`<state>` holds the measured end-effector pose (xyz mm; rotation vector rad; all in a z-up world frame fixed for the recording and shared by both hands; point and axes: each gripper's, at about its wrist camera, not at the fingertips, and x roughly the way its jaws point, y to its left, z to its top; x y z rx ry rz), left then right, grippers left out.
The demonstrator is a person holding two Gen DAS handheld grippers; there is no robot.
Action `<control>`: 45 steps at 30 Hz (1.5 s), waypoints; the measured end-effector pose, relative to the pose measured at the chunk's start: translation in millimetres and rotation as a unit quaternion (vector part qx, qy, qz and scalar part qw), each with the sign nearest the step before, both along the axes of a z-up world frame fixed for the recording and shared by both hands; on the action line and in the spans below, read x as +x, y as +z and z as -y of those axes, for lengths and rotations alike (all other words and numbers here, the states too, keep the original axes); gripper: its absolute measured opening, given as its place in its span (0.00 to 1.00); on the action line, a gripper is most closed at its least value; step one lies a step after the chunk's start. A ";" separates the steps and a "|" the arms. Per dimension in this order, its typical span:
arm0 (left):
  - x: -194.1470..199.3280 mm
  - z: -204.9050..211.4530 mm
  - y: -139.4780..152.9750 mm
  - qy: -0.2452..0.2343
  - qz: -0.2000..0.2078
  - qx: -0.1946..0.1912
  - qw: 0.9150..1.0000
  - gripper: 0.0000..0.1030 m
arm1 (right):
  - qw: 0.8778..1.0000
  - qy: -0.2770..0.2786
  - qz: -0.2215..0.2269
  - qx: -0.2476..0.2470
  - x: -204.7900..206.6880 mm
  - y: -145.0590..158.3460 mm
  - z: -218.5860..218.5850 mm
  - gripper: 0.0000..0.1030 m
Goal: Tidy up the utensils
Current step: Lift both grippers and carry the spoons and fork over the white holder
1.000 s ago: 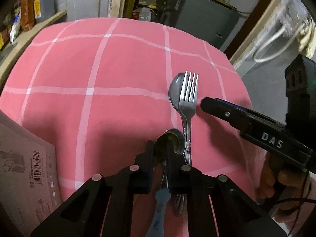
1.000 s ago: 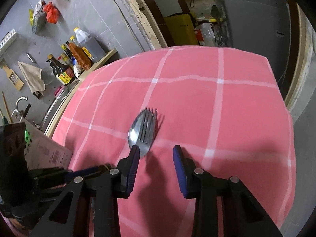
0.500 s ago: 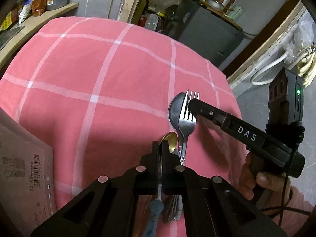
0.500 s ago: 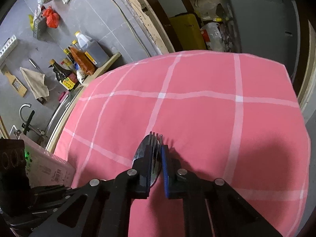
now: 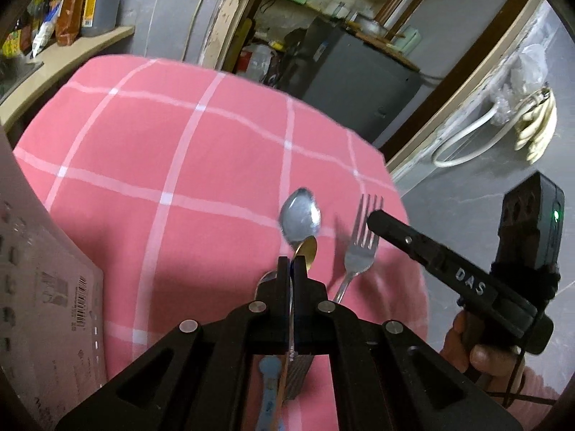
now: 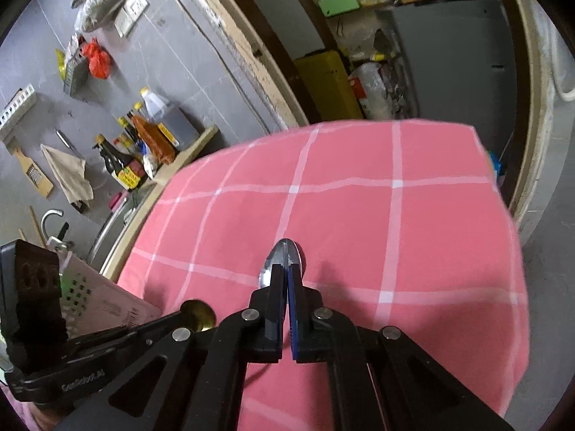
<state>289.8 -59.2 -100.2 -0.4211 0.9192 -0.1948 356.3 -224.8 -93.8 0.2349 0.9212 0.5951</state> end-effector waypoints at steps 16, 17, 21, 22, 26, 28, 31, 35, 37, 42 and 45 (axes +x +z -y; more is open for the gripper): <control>-28.2 -6.7 77.2 0.018 0.133 -0.033 0.990 0.00 | 0.984 -0.056 0.167 -0.041 -71.0 93.4 -2.5 0.03; -31.1 -9.2 83.4 0.022 0.142 -0.035 0.989 0.00 | 0.983 -0.059 0.172 -0.040 -73.2 98.1 -1.4 0.03; -45.3 -23.4 112.8 0.041 0.180 -0.044 0.982 0.00 | 0.976 -0.065 0.206 -0.028 -86.5 123.3 -7.4 0.03; -48.8 -27.6 119.4 0.045 0.188 -0.045 0.980 0.00 | 0.974 -0.066 0.214 -0.026 -90.1 128.3 -9.1 0.03; -64.7 -48.6 147.7 0.063 0.222 -0.051 0.972 0.00 | 0.966 -0.062 0.251 -0.014 -104.3 152.6 -22.7 0.03; -72.7 -58.7 160.8 0.070 0.238 -0.049 0.967 0.00 | 0.961 -0.058 0.269 -0.008 -111.5 164.1 -32.7 0.03; -82.9 -75.9 176.5 0.082 0.262 -0.042 0.961 0.00 | 0.955 -0.052 0.294 -0.001 -122.2 177.6 -48.7 0.03; -93.0 -98.8 188.6 0.096 0.289 -0.035 0.952 0.00 | 0.946 -0.039 0.321 0.006 -133.5 192.2 -74.9 0.03; -96.2 -111.6 190.8 0.103 0.299 -0.035 0.948 0.00 | 0.943 -0.033 0.332 0.005 -138.5 196.4 -86.9 0.03; -99.1 -140.0 179.7 0.114 0.308 -0.049 0.943 0.00 | 0.935 -0.015 0.354 -0.020 -148.8 199.2 -122.7 0.03; -101.7 -153.5 168.2 0.117 0.311 -0.051 0.942 0.00 | 0.931 -0.002 0.362 -0.043 -153.7 192.2 -142.0 0.03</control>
